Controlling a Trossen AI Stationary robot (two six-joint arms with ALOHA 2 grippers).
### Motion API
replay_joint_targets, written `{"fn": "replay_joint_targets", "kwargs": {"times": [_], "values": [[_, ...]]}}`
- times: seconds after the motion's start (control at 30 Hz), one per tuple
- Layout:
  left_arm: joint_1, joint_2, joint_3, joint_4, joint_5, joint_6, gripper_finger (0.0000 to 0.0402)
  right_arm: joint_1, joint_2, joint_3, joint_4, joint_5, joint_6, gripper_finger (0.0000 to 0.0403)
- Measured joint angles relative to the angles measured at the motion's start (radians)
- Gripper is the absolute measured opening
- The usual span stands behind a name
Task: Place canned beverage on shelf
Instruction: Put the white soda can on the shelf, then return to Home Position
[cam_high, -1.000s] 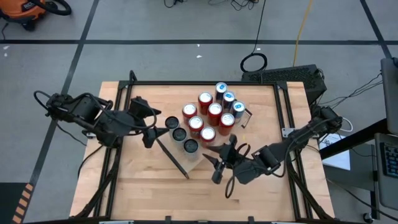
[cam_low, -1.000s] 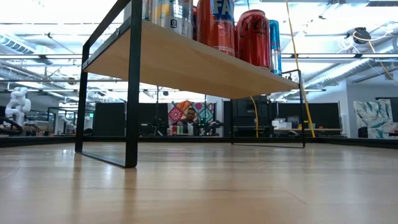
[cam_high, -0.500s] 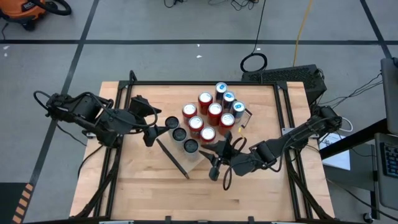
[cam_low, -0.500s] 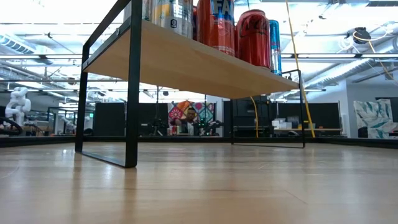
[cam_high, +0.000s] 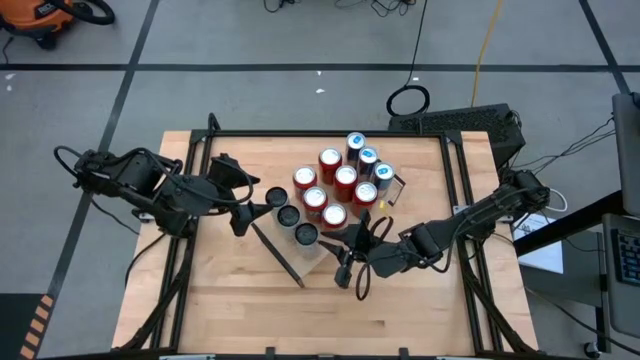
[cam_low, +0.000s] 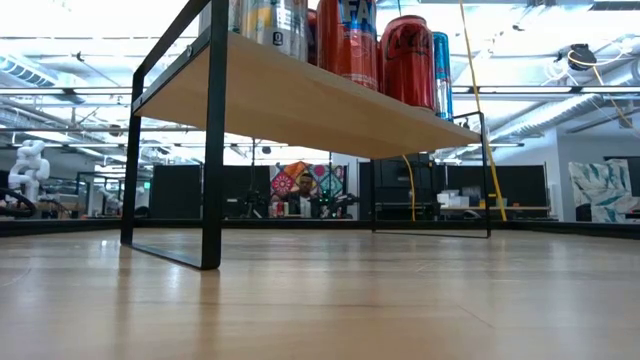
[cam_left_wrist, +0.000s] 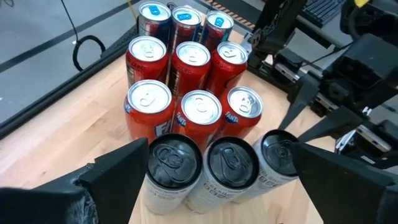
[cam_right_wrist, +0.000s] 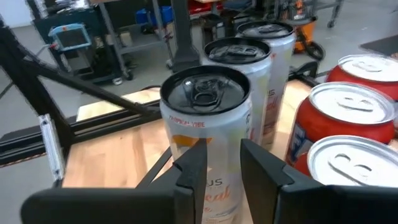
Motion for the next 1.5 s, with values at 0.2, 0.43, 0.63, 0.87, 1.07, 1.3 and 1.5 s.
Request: {"fn": "replay_joint_targets", "kwargs": {"times": [0.2, 0.43, 0.63, 0.87, 1.07, 1.3, 1.5], "values": [[-0.003, 0.000, 0.000, 0.008, 0.011, -0.001, 0.0398, -0.013, 0.000, 0.000, -0.003, -0.022, -0.002, 0.0073], [-0.004, 0.000, 0.000, 0.007, 0.052, -0.034, 0.0398, 0.025, -0.016, 0.000, -0.012, -0.022, 0.002, 0.0073], [-0.004, -0.001, 0.000, 0.021, 0.105, -0.041, 0.0395, 0.075, -0.115, 0.000, -0.045, -0.023, -0.004, 0.0073], [-0.010, -0.030, -0.001, 0.185, 0.161, 0.150, 0.0307, 0.094, -0.296, 0.000, -0.137, -0.153, -0.099, 0.0073], [-0.010, -0.063, -0.001, 0.300, 0.172, 0.393, 0.0172, 0.094, -0.438, 0.000, -0.206, -0.183, -0.209, 0.0072], [-0.009, -0.074, 0.000, 0.279, 0.128, 0.553, 0.0051, 0.086, -0.552, 0.000, -0.281, -0.176, -0.212, 0.0027], [-0.008, -0.098, -0.005, 0.210, 0.156, 0.603, 0.0004, 0.088, -0.614, 0.000, -0.284, -0.178, -0.207, 0.0006]]}}
